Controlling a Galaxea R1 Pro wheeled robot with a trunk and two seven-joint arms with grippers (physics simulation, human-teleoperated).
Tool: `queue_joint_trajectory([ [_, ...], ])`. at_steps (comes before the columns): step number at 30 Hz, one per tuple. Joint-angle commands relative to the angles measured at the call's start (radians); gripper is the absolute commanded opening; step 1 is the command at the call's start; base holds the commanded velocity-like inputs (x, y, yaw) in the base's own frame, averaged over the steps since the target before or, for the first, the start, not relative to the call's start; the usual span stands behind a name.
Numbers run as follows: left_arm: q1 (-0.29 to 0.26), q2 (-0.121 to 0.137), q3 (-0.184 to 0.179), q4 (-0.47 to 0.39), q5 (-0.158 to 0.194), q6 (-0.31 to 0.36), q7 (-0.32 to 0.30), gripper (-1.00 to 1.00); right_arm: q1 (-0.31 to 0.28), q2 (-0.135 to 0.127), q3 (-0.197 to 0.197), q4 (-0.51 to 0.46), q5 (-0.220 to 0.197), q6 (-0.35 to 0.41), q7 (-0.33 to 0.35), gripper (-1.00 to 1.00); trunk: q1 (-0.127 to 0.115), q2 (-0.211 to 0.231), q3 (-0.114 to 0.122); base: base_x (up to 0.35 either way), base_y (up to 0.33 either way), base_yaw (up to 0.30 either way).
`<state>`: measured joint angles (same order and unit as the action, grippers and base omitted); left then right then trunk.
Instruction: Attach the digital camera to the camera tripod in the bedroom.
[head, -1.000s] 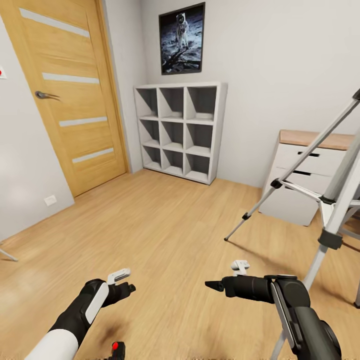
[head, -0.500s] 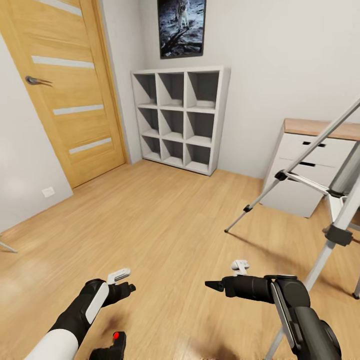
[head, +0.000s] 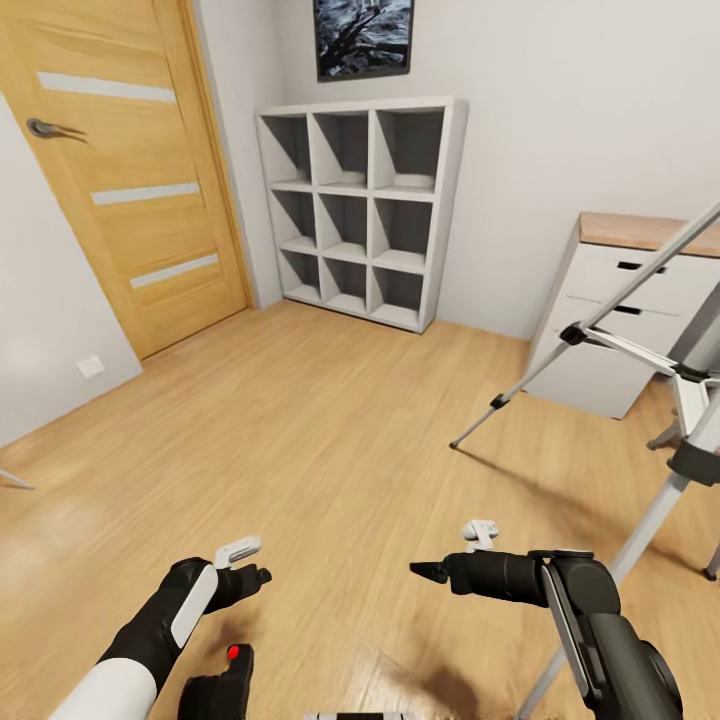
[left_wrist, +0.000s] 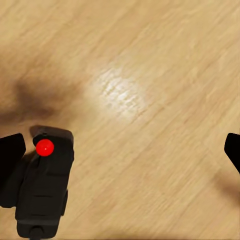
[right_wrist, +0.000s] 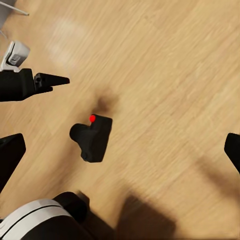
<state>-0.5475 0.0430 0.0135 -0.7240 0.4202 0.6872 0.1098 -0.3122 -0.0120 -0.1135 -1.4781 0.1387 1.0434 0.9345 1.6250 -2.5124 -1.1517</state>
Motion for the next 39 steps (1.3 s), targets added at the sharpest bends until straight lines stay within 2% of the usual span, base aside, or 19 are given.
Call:
queue_joint_trajectory([
  [1,0.000,0.000,0.000,-0.002,0.011,0.005,0.008,1.00,-0.001,0.000,-0.001,-0.001,0.010,0.004,0.010,1.00,0.000,-0.001,-0.005,0.000,0.000,0.000],
  [32,0.000,0.000,0.002,0.000,0.007,0.005,0.010,1.00,-0.001,0.001,-0.001,-0.001,0.010,0.004,0.007,1.00,0.014,-0.008,-0.125,0.000,0.000,0.000],
  [36,-0.001,0.000,0.003,0.000,0.006,0.006,0.034,1.00,-0.001,0.001,-0.001,0.001,0.011,0.004,0.007,1.00,0.016,-0.009,-0.140,0.000,0.000,0.000],
  [37,0.000,0.000,0.004,0.000,0.009,0.006,0.081,1.00,-0.001,0.001,-0.001,0.001,0.011,0.004,0.006,1.00,0.016,-0.009,-0.144,0.000,0.000,0.000],
  [39,0.000,0.000,0.005,0.000,0.011,0.006,0.110,1.00,-0.001,0.001,-0.001,0.001,0.011,0.004,0.006,1.00,0.017,-0.010,-0.152,0.000,0.000,0.000],
])
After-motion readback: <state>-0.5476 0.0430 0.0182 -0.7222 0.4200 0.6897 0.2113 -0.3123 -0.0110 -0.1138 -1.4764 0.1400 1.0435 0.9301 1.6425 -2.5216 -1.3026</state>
